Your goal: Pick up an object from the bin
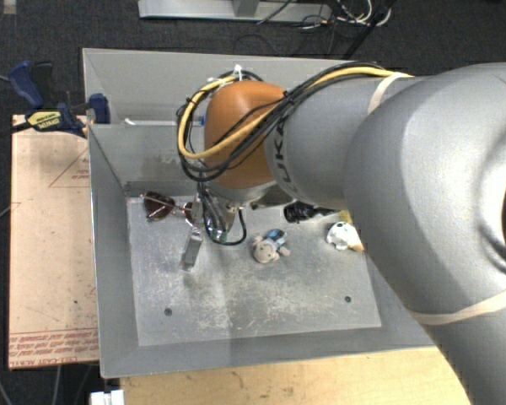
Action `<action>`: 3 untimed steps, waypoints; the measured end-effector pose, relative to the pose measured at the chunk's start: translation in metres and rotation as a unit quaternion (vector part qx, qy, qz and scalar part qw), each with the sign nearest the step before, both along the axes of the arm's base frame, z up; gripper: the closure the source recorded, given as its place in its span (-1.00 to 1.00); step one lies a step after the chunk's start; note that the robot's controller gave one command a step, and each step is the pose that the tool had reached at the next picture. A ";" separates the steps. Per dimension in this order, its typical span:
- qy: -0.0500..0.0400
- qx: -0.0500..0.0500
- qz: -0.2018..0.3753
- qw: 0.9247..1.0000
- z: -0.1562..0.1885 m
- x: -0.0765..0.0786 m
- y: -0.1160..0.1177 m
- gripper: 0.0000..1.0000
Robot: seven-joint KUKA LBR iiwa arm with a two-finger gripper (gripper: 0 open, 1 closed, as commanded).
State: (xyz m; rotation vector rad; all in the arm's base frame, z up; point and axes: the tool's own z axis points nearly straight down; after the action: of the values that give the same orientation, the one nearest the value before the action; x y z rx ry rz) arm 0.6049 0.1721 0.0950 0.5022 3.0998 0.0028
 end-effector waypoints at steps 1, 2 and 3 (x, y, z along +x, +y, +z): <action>-0.001 0.000 -0.041 0.999 0.004 0.012 -0.006 -1.00; -0.001 -0.001 0.099 0.995 -0.007 0.018 -0.013 -1.00; -0.002 0.000 -0.093 0.996 -0.024 0.030 -0.012 1.00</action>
Offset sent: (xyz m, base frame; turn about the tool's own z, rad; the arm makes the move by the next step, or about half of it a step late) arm 0.0250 -0.0219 -0.0250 0.2151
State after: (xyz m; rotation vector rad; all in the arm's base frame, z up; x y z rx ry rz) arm 0.6345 0.1605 0.0708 0.7876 3.0363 0.0046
